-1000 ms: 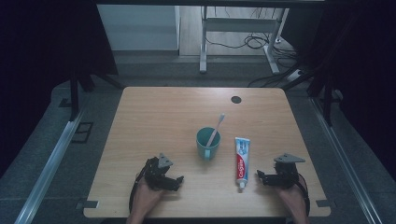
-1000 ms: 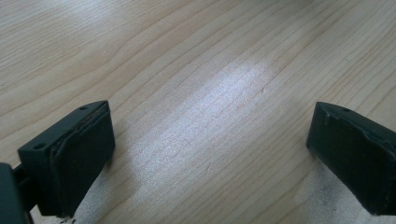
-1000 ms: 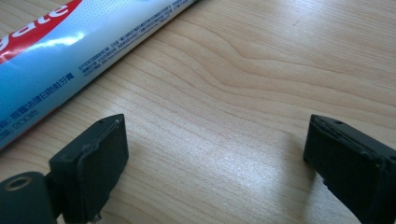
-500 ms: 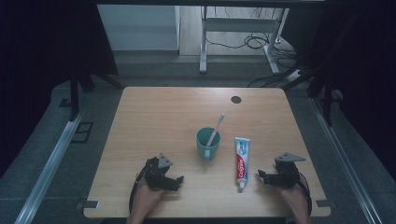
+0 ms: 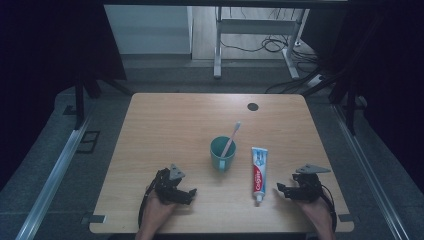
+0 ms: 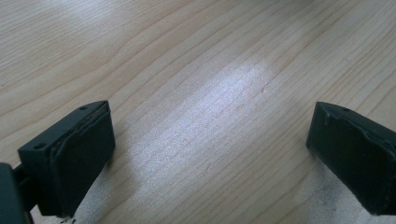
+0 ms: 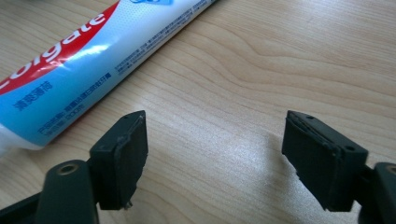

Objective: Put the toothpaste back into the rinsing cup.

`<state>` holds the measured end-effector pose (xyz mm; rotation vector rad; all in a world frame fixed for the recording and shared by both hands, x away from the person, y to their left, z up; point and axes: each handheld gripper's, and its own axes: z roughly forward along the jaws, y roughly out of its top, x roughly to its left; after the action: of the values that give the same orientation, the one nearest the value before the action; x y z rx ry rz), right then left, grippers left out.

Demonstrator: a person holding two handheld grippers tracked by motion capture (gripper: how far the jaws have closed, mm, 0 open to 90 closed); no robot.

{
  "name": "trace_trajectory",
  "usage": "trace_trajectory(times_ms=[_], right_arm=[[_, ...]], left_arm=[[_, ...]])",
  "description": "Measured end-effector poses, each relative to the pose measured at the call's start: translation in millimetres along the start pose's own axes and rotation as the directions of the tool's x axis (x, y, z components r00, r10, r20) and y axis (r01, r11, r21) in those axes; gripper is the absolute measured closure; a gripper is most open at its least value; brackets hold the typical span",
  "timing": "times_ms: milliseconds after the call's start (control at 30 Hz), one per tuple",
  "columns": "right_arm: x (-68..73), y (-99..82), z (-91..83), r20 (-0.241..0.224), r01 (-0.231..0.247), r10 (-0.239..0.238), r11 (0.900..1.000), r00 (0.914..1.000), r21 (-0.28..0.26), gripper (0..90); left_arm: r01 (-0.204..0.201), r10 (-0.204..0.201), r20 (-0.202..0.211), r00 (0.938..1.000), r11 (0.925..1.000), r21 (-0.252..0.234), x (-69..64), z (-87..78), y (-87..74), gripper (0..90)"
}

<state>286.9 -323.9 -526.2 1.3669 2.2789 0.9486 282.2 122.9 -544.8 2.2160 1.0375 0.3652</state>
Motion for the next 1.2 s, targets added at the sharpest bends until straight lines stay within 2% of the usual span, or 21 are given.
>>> trace_trajectory(times_ms=[333,433,667,967,1133,1200], right_arm=[[-2.9,1.8,-7.6,-0.023,-0.009,0.009,0.9999,0.9997,-0.003,31.5],[-2.5,4.2,-8.9,-0.048,-0.017,0.017,0.9998,0.9987,-0.004,34.0],[-1.3,11.5,-13.6,-0.128,-0.022,0.022,0.9997,0.9915,0.006,52.2],[9.6,22.1,-16.6,-0.121,0.067,-0.066,0.9978,0.9905,0.004,75.8],[14.5,29.9,-16.1,-0.165,0.083,-0.083,0.9965,0.9828,-0.008,88.9],[17.1,33.4,-15.0,-0.178,0.081,-0.080,0.9967,0.9807,-0.004,89.3]], left_arm=[[0.001,-0.001,-0.001,1.0000,1.0000,0.000,-0.1,0.0,0.0,1.2],[0.001,-0.001,0.000,1.0000,1.0000,0.000,0.0,0.0,0.0,1.2],[0.001,-0.001,0.000,1.0000,1.0000,0.000,0.0,0.0,0.0,1.2],[0.001,-0.001,0.000,1.0000,1.0000,0.000,0.0,0.0,0.0,1.2],[0.000,0.000,0.000,1.0000,1.0000,0.000,0.0,0.0,0.0,1.2],[0.001,-0.001,0.000,1.0000,1.0000,0.000,0.0,0.0,0.0,1.2]])
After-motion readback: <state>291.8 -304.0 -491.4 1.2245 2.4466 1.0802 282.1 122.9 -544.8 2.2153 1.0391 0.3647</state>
